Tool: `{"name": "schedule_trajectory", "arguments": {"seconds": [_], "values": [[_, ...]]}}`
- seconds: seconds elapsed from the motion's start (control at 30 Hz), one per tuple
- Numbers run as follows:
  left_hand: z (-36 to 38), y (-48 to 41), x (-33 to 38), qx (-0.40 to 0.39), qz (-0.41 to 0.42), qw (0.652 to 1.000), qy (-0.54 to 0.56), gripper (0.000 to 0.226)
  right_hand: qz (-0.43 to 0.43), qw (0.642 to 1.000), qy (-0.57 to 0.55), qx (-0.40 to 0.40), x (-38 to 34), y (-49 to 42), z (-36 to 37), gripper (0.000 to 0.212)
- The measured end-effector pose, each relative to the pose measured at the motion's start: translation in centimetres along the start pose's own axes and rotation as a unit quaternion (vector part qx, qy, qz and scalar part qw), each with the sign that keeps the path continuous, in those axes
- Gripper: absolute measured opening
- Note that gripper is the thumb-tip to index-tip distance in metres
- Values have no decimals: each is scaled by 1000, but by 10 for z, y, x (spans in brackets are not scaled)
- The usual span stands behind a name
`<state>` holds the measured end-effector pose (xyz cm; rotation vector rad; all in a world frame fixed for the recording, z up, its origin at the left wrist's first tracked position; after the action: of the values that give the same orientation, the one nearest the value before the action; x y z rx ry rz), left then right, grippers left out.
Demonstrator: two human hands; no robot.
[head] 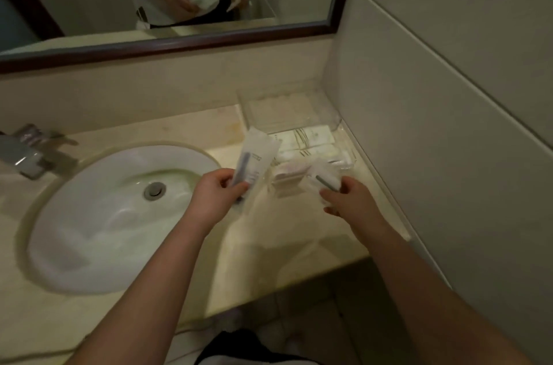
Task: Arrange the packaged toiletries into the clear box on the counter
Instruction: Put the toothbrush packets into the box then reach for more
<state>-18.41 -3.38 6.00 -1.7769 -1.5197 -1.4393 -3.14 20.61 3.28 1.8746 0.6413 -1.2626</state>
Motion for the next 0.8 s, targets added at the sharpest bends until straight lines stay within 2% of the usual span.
{"name": "schedule_trajectory", "arguments": {"seconds": [0.1, 0.2, 0.3, 0.4, 0.57, 0.67, 0.8], "values": [[10, -21, 12, 11, 3, 1000, -16, 8, 2, 998, -22, 66, -3, -34, -26, 52], [23, -49, 26, -1, 23, 999, -44, 8, -18, 993, 12, 118, -10, -75, -49, 49], [44, -82, 37, -33, 36, 994, -100, 13, -24, 984, 101, 148, -17, -116, -69, 53], [64, -106, 44, -60, 42, 988, -133, 16, -26, 967, 196, 160, -23, -151, -79, 44], [79, -127, 42, -87, 32, 980, -174, 27, 10, 965, 251, 74, -20, -197, -59, 33], [80, -136, 32, -91, -1, 980, -174, 23, 13, 965, 262, 24, -16, -212, -44, 13], [82, -145, 30, -88, -20, 978, -185, 28, 0, 950, 312, 17, -18, -223, -40, 11]]}}
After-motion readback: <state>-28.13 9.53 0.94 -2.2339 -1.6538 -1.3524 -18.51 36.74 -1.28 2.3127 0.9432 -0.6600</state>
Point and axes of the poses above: each hand's wrist, its own y-axis away from the middle knuckle, its own z-axis out of the palm, x = y × z, the point moved 9 cm from there along -y, towards the middle knuckle, and after that the axes turned 6 degrees about -z, right-handed, at the moved point
